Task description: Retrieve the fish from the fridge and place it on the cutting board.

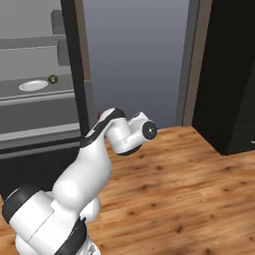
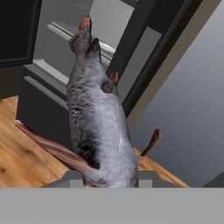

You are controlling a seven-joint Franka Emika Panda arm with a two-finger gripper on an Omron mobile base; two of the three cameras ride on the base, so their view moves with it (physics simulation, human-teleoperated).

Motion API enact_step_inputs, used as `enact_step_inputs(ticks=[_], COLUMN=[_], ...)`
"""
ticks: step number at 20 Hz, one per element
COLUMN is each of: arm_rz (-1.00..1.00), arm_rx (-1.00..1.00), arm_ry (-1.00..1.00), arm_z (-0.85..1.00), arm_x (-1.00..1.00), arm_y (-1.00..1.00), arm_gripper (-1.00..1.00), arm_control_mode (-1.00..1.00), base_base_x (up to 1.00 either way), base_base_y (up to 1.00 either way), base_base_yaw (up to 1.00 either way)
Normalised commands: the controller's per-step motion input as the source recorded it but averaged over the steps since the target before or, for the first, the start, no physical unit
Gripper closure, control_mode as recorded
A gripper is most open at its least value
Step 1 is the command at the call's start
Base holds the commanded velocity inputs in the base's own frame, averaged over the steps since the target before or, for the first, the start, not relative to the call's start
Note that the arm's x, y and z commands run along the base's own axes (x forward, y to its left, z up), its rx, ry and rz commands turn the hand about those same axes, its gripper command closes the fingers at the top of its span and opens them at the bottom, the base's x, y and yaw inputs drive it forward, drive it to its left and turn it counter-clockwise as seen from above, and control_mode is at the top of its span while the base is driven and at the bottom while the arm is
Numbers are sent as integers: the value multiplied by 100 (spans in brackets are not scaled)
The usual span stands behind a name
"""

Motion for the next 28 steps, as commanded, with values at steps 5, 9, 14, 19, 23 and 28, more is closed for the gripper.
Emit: enact_step_inputs(ticks=[5, 9, 14, 19, 23, 28], arm_rz=[0, 0, 0, 0, 0, 0], arm_rx=[0, 0, 0, 0, 0, 0], arm_ry=[0, 0, 0, 0, 0, 0], arm_z=[0, 0, 0, 0, 0, 0], arm_x=[0, 0, 0, 0, 0, 0], arm_y=[0, 0, 0, 0, 0, 0], arm_gripper=[100, 100, 100, 100, 100, 100], arm_control_mode=[100, 100, 100, 100, 100, 100], base_base_x=[0, 0, 0, 0, 0, 0], base_base_y=[-27, -28, -26, -22, -21, -19], base_base_yaw=[-32, -35, -37, -40, -40, -40])
